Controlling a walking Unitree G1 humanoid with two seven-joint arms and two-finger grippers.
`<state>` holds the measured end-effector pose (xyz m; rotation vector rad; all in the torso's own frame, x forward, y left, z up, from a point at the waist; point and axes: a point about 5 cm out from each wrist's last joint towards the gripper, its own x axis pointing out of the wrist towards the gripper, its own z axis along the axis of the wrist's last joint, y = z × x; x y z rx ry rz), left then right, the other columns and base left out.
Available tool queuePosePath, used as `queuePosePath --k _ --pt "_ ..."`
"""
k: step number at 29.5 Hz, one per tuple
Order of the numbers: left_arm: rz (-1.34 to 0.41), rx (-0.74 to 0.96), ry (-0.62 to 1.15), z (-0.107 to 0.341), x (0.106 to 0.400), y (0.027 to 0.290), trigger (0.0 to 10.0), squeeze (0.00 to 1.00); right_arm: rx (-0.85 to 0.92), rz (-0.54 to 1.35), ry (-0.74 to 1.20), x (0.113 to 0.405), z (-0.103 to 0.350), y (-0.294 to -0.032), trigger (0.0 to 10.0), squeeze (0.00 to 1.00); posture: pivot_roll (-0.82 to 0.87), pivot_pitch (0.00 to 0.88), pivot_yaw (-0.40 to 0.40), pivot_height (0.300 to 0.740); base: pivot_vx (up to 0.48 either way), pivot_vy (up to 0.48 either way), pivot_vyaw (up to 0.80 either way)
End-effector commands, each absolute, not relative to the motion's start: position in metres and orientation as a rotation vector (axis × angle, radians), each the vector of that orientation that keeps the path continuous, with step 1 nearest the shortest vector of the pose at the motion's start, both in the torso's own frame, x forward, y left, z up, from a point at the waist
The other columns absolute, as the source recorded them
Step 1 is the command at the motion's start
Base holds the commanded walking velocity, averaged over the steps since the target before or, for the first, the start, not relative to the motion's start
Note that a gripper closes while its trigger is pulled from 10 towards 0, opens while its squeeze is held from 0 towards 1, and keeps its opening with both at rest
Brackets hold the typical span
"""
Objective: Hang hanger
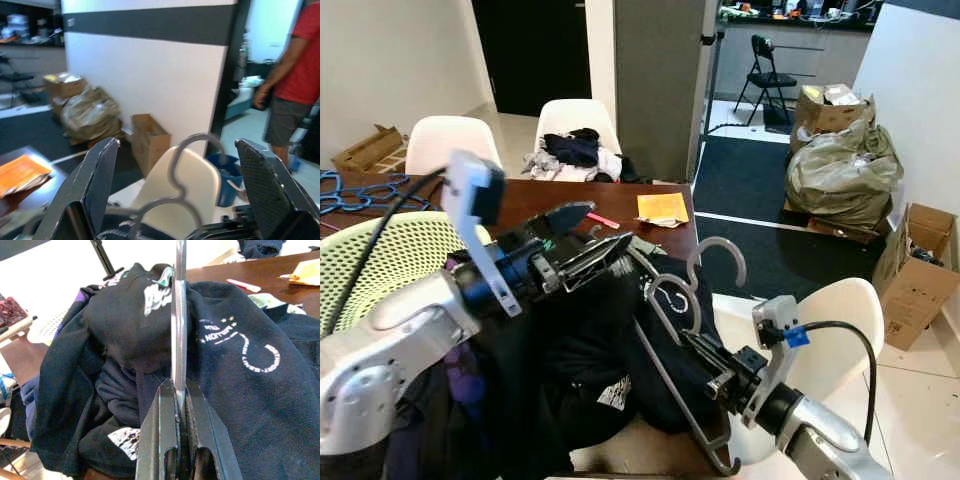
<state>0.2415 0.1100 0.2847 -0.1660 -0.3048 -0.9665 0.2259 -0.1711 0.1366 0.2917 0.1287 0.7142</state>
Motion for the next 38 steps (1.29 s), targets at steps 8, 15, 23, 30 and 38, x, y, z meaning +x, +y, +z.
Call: queuePosePath --k 8,15,23,30,38 --pt "-0.517 -0.093 -0.216 0.252 0.271 0.137 10.0 0.00 0.371 0.230 -0.026 0.250 0.147 -0.219 10.0 0.00 0.04 0.000 -0.038 0.740 0.000 0.000 0.00" --pt "-0.222 0.047 -0.098 0.215 0.274 0.161 10.0 0.00 0.387 -0.020 -0.056 0.254 0.147 -0.246 10.0 0.00 0.04 0.000 -0.035 0.740 0.000 0.000 0.00" --pt "-0.054 0.175 -0.026 0.195 0.273 0.184 10.0 0.00 0.249 -0.055 -0.038 0.260 0.150 -0.244 10.0 0.00 0.05 0.000 -0.039 0.740 0.000 0.000 0.00" --pt "-0.038 0.188 -0.050 0.194 0.272 0.177 10.0 0.00 0.221 -0.061 -0.025 0.265 0.149 -0.243 10.0 0.00 0.04 0.000 -0.044 0.740 -0.072 0.000 0.00" --pt "-0.034 0.175 -0.068 0.195 0.274 0.171 10.0 0.00 0.221 -0.051 -0.024 0.265 0.149 -0.242 10.0 0.00 0.04 0.000 -0.044 0.740 -0.261 0.000 0.00"
